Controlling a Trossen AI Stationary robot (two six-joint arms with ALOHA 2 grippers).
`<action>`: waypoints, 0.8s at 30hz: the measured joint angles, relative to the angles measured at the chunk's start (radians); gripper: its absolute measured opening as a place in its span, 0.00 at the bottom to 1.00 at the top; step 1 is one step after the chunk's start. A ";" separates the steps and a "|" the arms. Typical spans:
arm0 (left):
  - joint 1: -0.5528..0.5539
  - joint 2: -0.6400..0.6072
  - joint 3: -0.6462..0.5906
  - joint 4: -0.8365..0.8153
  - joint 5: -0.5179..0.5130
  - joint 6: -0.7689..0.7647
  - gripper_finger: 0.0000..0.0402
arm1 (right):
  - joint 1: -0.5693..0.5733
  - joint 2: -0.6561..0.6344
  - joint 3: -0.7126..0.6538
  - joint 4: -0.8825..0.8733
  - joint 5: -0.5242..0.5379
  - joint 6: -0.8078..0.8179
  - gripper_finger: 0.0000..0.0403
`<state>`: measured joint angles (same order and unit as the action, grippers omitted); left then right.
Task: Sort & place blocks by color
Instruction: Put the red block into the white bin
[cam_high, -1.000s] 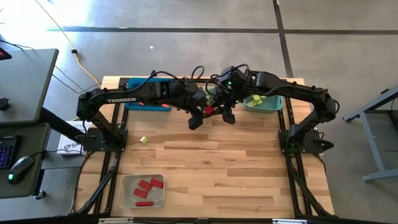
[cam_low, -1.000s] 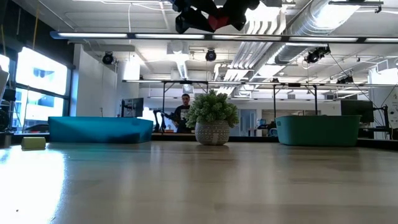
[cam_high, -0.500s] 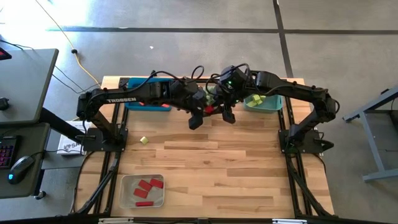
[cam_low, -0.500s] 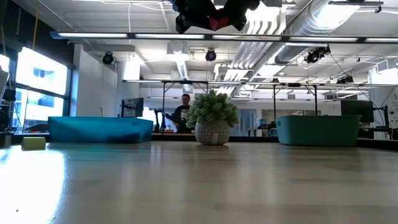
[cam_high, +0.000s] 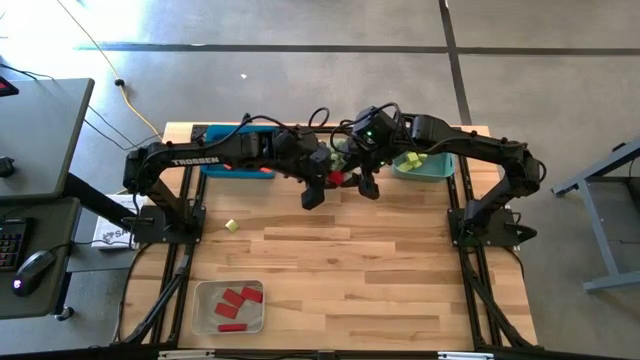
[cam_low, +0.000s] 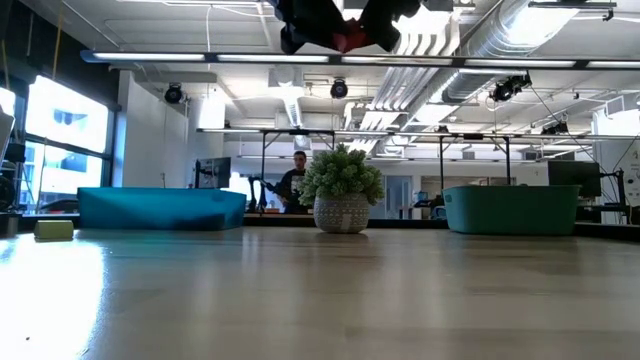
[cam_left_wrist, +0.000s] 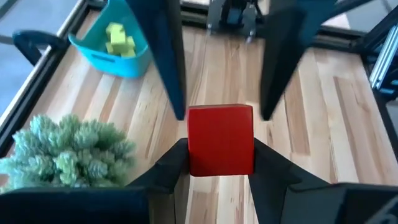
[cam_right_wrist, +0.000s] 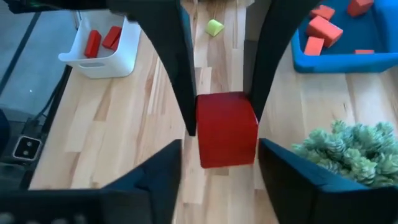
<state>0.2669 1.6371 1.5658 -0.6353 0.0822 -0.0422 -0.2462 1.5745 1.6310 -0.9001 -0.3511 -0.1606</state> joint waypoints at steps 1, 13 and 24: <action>0.000 0.000 0.000 -0.011 0.000 -0.001 0.25 | 0.000 0.000 0.000 0.001 0.000 0.010 0.50; -0.076 0.000 0.000 -0.311 -0.016 -0.043 0.25 | 0.000 0.000 0.000 -0.061 0.002 0.059 0.61; -0.320 0.000 0.000 -0.715 -0.001 -0.161 0.26 | 0.000 0.000 0.000 -0.060 0.003 0.071 0.61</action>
<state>-0.0532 1.6375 1.5658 -1.3504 0.0808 -0.2036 -0.2459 1.5745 1.6310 -0.9600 -0.3481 -0.0898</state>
